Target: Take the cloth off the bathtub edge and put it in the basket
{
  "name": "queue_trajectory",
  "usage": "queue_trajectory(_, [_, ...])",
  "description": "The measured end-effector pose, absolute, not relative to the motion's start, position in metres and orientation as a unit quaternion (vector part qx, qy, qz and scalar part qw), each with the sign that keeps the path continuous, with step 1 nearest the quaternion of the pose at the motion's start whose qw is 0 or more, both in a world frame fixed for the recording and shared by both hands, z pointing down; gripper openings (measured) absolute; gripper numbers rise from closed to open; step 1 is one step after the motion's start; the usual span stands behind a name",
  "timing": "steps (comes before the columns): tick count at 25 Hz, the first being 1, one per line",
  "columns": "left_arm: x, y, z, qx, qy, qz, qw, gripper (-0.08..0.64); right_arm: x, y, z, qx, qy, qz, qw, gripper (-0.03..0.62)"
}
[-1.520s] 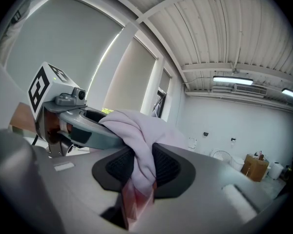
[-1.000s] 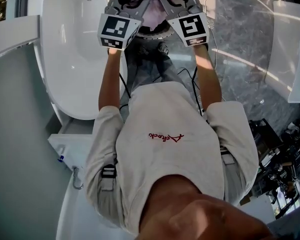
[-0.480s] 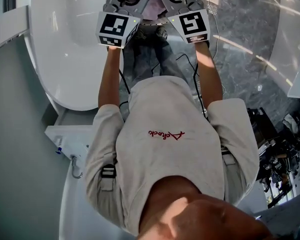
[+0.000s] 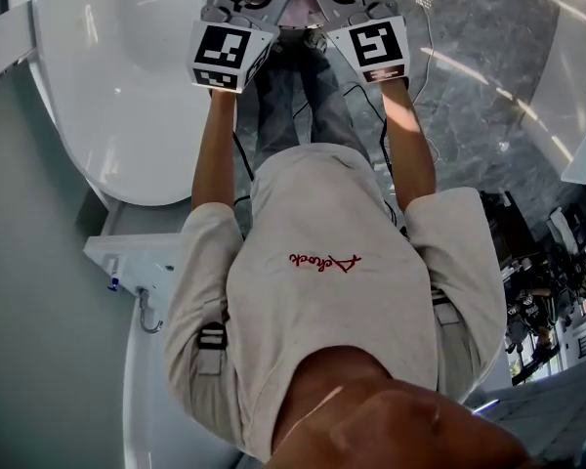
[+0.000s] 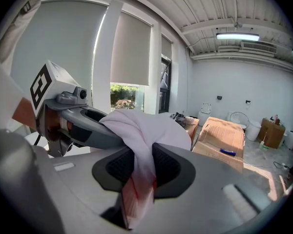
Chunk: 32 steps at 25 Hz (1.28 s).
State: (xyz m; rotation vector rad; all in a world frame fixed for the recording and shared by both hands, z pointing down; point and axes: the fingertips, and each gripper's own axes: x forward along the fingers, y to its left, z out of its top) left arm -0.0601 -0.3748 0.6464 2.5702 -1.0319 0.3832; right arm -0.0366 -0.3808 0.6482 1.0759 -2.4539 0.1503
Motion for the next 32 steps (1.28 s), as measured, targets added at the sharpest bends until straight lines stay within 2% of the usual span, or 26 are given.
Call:
queue_trajectory(13, [-0.065,-0.358,0.741,0.890,-0.356,0.158,0.236,0.133,-0.041,-0.364,0.743,0.372,-0.884,0.116,0.257,0.104])
queue_trajectory(32, [-0.061,-0.353,0.842,0.868,-0.352,0.202,0.286,0.138,-0.038,-0.359,0.847,0.358,-0.869,0.189,0.285,0.106])
